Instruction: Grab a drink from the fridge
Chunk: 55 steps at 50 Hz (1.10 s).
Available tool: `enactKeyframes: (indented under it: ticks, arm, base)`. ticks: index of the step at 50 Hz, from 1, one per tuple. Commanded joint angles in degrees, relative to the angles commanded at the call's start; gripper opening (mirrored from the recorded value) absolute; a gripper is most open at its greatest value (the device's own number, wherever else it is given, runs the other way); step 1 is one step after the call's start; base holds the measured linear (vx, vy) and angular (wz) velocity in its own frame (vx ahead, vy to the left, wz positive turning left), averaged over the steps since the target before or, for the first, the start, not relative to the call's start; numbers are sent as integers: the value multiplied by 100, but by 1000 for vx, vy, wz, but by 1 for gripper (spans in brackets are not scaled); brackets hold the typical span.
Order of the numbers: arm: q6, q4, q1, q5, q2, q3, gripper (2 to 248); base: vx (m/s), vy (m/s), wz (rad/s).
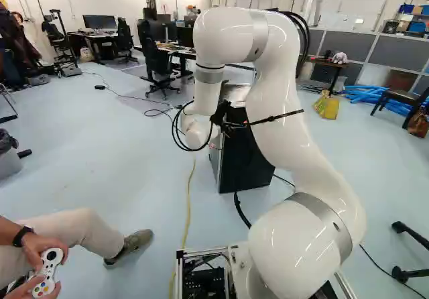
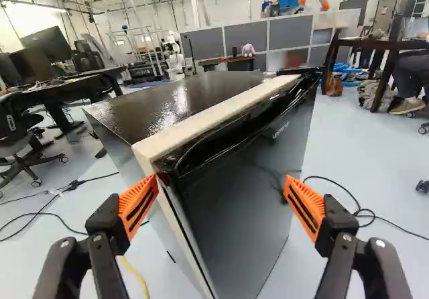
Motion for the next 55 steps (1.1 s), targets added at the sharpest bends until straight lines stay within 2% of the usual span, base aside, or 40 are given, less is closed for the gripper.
enactKeyframes:
  ticks: [55]
  arm:
    - [0, 0, -66, 0, 184, 322, 247]
  base:
    - [0, 0, 0]
